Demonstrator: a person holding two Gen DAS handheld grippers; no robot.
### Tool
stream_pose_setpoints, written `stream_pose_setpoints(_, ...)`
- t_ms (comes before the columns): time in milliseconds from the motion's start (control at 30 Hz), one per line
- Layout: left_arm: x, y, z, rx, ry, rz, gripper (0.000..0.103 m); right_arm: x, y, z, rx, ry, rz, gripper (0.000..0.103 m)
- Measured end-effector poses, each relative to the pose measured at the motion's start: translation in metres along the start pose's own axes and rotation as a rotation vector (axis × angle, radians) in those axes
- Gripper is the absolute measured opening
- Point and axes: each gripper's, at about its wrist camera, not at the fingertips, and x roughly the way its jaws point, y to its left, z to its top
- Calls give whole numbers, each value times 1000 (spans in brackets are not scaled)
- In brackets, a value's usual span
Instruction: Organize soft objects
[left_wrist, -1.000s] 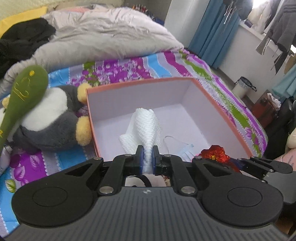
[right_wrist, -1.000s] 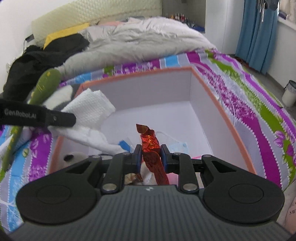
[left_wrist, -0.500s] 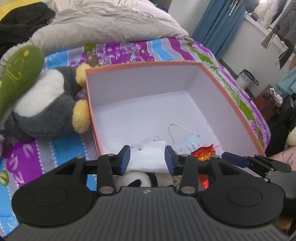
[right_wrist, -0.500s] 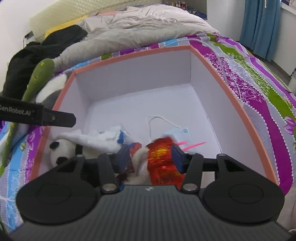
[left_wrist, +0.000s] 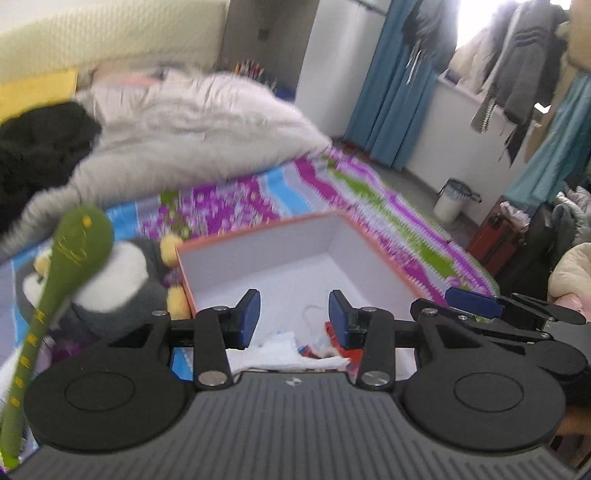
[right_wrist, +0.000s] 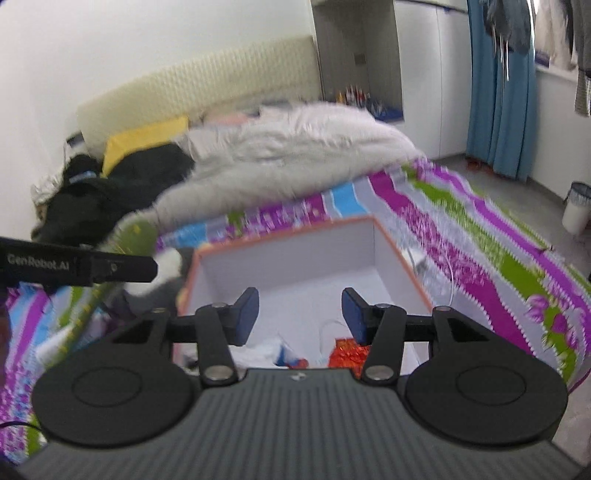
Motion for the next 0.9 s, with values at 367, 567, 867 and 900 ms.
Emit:
stream_pose_setpoints(367, -121, -15, -27, 22, -159, -33, 47, -95, 24, -13, -27, -119, 27, 53)
stream_pose_setpoints(567, -158, -21, -60, 9, -184, -29, 47, -126, 35, -33, -55, -135, 31, 53)
stream_pose_setpoints(867, -177, -29, -103, -9, -182, 1, 47, -137, 43, -64, -39, -113, 18, 53)
stream_pose_setpoints(900, -178, -29, -107, -10, -179, 6, 47, -137, 43, -66, -34, -109, 15, 53)
